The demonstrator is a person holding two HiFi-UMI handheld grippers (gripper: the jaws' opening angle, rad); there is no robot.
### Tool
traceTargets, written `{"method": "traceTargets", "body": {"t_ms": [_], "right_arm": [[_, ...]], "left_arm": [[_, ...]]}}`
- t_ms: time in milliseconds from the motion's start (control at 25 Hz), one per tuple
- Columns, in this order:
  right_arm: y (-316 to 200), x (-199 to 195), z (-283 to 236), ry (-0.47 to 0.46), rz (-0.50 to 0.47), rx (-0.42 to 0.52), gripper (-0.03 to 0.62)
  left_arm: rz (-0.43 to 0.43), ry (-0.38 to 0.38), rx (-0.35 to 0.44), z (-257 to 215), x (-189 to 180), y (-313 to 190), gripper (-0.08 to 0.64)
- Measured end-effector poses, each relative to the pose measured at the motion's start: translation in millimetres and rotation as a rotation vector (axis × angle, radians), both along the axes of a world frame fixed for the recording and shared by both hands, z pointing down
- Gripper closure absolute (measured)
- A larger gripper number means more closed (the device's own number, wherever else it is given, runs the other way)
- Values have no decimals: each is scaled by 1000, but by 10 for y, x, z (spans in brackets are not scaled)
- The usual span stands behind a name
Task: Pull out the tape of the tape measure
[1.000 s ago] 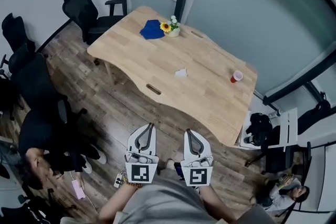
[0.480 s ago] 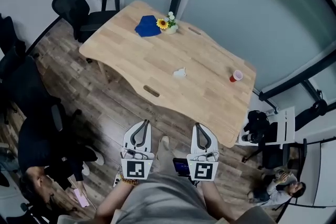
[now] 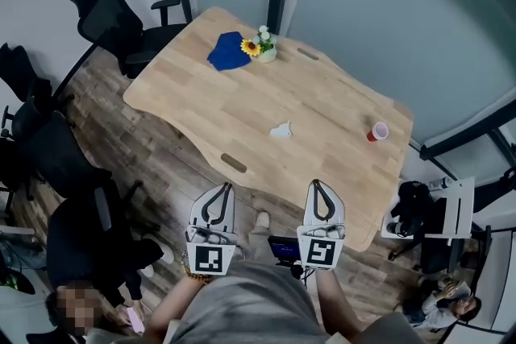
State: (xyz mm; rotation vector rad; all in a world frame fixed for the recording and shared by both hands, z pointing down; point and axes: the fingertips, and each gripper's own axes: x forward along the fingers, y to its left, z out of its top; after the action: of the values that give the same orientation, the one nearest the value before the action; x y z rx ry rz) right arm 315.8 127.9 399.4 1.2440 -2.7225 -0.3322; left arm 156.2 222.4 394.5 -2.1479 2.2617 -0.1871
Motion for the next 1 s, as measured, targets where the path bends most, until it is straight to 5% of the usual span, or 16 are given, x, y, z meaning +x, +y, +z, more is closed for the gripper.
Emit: {"method": "traceTargets", "body": {"t_ms": [320,440,600,760,1000], "right_arm": [[-730,112,321,1,26,-77,580],[-874,107,404,22,29,-98,580],[-1087,62,470,35,53,-108,580],[-1268,-9,440,54,100,-101,580],[-1619,-150,308,103,242,-87,580]], "left_arm": [[27,-123,-24,9,51,-554,540],[-1,-70,-65,103,-47,-677,540],[31,-134,-27,21,-185,-933,540],[21,-12,-41,88,-398,-1168,540],[159,9,-15,51,-743,-1832,540]]}}
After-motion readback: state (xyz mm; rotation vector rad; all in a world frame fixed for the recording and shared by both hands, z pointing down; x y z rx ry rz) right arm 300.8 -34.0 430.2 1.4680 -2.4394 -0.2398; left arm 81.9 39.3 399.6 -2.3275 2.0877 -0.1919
